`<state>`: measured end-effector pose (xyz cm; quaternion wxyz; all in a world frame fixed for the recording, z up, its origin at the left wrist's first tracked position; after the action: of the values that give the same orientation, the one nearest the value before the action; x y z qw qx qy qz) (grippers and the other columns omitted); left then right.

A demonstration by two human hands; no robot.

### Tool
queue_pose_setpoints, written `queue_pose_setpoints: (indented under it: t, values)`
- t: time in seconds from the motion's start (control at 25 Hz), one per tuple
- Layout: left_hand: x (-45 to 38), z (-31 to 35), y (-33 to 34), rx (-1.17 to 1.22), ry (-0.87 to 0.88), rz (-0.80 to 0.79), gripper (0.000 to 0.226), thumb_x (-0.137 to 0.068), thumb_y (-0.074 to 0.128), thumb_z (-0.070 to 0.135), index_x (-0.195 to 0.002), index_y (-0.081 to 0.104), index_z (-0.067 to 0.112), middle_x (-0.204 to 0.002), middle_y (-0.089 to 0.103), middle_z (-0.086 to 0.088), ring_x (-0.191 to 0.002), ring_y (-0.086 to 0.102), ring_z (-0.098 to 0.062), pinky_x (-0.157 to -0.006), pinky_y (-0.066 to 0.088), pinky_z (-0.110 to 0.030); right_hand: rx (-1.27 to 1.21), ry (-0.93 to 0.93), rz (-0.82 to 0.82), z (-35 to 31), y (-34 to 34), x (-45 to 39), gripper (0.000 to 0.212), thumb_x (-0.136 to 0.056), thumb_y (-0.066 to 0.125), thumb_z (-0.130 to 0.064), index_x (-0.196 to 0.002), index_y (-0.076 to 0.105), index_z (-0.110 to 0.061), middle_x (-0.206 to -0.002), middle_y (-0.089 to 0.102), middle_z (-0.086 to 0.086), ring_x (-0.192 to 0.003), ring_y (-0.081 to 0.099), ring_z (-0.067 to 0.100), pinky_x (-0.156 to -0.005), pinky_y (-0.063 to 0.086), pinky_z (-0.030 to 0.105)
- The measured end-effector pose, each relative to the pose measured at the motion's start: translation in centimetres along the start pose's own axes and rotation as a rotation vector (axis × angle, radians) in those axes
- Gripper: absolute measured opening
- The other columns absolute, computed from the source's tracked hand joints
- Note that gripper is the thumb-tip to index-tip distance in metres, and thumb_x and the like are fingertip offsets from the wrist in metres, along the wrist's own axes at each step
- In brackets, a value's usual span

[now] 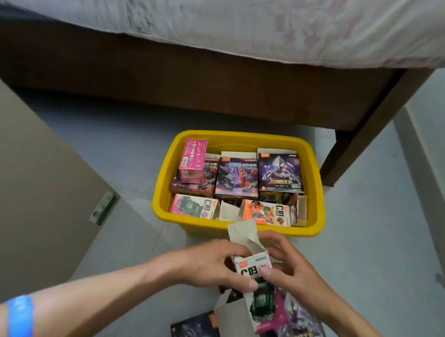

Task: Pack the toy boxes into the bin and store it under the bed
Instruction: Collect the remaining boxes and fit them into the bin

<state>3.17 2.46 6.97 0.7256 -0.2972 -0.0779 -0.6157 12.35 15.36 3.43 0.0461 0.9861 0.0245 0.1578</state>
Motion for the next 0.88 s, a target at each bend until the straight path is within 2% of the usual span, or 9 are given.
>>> queue_pose_setpoints:
  t: [0.12, 0.28, 0.4, 0.48, 0.56, 0.68, 0.72, 0.8, 0.88]
  values:
    - [0.7, 2.8, -4.7, 0.076, 0.082, 0.102, 0.032, -0.083, 0.074, 0.038, -0.114, 0.063, 0.035, -0.104, 0.066, 0.017, -0.095, 0.063, -0.001, -0.077, 0.052, -0.020, -0.064, -0.109, 0.128, -3.8, 0.1, -2.2, 0.055, -0.079, 0.076, -0.044, -0.128, 0.052, -0.036, -0.117, 0.069, 0.000, -0.099, 0.071, 0.025, -0.072, 0.060, 0.037]
    - [1.6, 2.9, -8.8, 0.387, 0.168, 0.440, 0.044, -0.082, 0.077, 0.029, -0.116, 0.051, 0.037, -0.116, 0.068, 0.002, -0.101, 0.071, -0.018, -0.074, 0.061, -0.035, -0.076, -0.198, 0.202, -9.3, -0.3, -5.9, 0.031, -0.083, 0.073, -0.029, -0.110, 0.059, -0.021, -0.110, 0.072, 0.002, -0.092, 0.073, 0.024, -0.059, 0.059, 0.034]
    - [1.1, 1.3, -9.9, 0.517, 0.126, 0.652, 0.051, -0.084, 0.078, 0.029, -0.124, 0.047, 0.031, -0.118, 0.069, 0.001, -0.098, 0.072, -0.018, -0.066, 0.058, -0.029, -0.065, -0.098, 0.211, -10.0, -0.7, -8.3, 0.019, -0.092, 0.067, -0.028, -0.106, 0.059, -0.019, -0.105, 0.073, 0.001, -0.090, 0.074, 0.023, -0.062, 0.061, 0.039]
    - [0.2, 0.4, -10.2, 0.510, 0.056, 0.644, 0.031, -0.088, 0.073, 0.032, -0.113, 0.056, 0.022, -0.108, 0.073, -0.001, -0.091, 0.074, -0.014, -0.063, 0.056, -0.024, -0.045, -0.052, 0.246, -9.6, -1.1, -9.6, 0.018, -0.093, 0.066, -0.029, -0.099, 0.058, -0.014, -0.096, 0.074, 0.002, -0.086, 0.075, 0.022, -0.064, 0.060, 0.040]
    - [-0.6, -0.2, -10.2, 0.499, 0.008, 0.599, 0.022, -0.091, 0.068, 0.034, -0.106, 0.060, 0.021, -0.101, 0.075, -0.001, -0.088, 0.074, -0.015, -0.066, 0.059, -0.029, -0.065, -0.069, 0.275, -9.6, -1.3, -10.8, 0.020, -0.091, 0.069, -0.029, -0.097, 0.056, -0.015, -0.095, 0.073, 0.004, -0.084, 0.075, 0.022, -0.060, 0.059, 0.036]
    - [-0.3, -0.5, -11.8, 0.539, 0.016, 0.734, 0.038, -0.087, 0.072, 0.042, -0.118, 0.051, 0.032, -0.116, 0.070, 0.001, -0.095, 0.072, -0.014, -0.075, 0.062, -0.033, -0.198, -0.109, 0.327, -9.6, -1.4, -13.1, 0.026, -0.089, 0.072, -0.026, -0.108, 0.054, -0.023, -0.099, 0.072, 0.006, -0.086, 0.075, 0.025, -0.060, 0.060, 0.038]
    - [0.0, -0.2, -12.5, 0.428, 0.036, 0.760, 0.052, -0.082, 0.075, 0.049, -0.124, 0.046, 0.037, -0.124, 0.065, 0.004, -0.102, 0.069, -0.013, -0.081, 0.061, -0.033, -0.188, -0.109, 0.373, -9.5, -1.6, -14.1, 0.022, -0.090, 0.071, -0.027, -0.106, 0.057, -0.023, -0.097, 0.072, 0.007, -0.083, 0.075, 0.025, -0.059, 0.060, 0.038]
    - [-0.5, 0.6, -13.1, -0.156, 0.072, 0.630, 0.084, -0.071, 0.073, 0.068, -0.140, 0.032, 0.045, -0.146, 0.045, 0.008, -0.130, 0.048, -0.013, -0.105, 0.048, -0.043, -0.086, -0.083, 0.508, -9.3, -2.4, -16.2, 0.015, -0.091, 0.068, -0.033, -0.098, 0.061, -0.021, -0.092, 0.069, 0.007, -0.075, 0.071, 0.021, -0.055, 0.055, 0.032]
    - [-1.4, -0.3, -13.0, -0.838, 0.007, 0.431, 0.101, -0.072, 0.062, 0.077, -0.152, 0.008, 0.046, -0.164, 0.010, 0.011, -0.150, 0.009, -0.020, -0.121, 0.014, -0.055, 0.000, -0.054, 0.612, -9.7, -3.4, -18.5, 0.016, -0.094, 0.064, -0.036, -0.096, 0.060, -0.020, -0.094, 0.067, 0.004, -0.078, 0.066, 0.017, -0.057, 0.050, 0.028]
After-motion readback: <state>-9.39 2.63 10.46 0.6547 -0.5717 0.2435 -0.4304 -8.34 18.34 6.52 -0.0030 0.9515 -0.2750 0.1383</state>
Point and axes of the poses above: each hand's wrist, its own x-axis away from the middle knuckle, its own y-axis out of the palm, z = x × y, the point moved 6 cm from there along -x, towards the middle knuckle
